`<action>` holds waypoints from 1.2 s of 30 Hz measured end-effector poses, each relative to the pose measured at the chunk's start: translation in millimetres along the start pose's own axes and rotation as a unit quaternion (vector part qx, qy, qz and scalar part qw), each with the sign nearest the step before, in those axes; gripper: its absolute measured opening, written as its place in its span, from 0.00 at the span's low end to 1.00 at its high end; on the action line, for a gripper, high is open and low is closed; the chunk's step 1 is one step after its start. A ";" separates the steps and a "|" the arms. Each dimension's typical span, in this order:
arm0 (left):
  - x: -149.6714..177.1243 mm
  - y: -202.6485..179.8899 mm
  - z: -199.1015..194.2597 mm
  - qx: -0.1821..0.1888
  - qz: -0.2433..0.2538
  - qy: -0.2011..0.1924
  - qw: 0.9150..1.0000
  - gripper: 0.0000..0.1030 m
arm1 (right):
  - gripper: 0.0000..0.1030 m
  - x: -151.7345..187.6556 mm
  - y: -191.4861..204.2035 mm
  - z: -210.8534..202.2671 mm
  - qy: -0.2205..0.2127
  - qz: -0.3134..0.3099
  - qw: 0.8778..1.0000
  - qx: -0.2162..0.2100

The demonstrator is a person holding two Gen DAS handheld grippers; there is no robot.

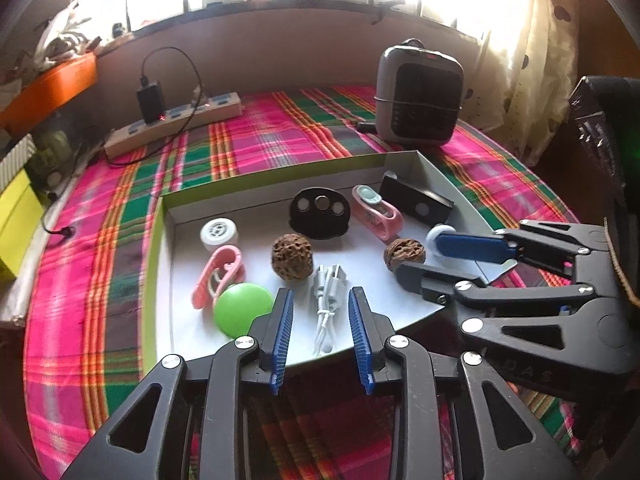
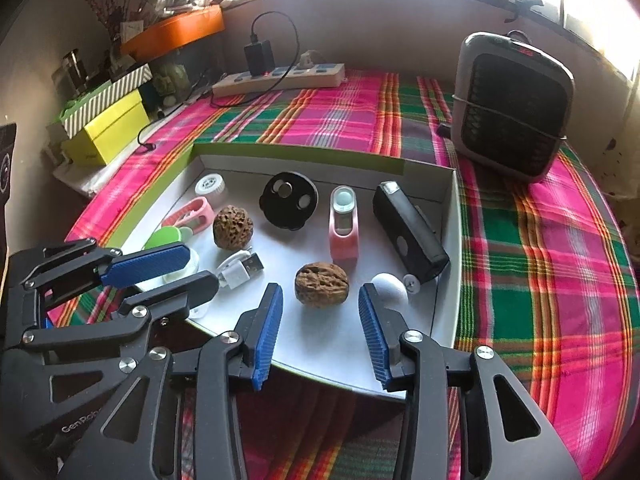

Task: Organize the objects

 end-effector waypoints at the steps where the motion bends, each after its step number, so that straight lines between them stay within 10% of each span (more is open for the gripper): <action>1: 0.7 0.5 -1.5 -0.002 -0.001 -0.001 1.000 0.27 | 0.44 -0.1 -0.2 -2.2 -0.004 0.003 1.000 0.000; 36: 78.3 37.2 -40.2 -0.080 -0.103 0.000 0.991 0.28 | 0.52 64.6 -18.3 -42.4 -0.021 0.042 0.998 0.052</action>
Point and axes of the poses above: each gripper's, at about its wrist camera, not at the fingertips, and z roughly the way its jaws point, y to its left, x to its underside, the point moved 8 cm from there along z, roughly the way its jaws point, and after that the axes turned 6 degrees about y, right-handed, at the moved point
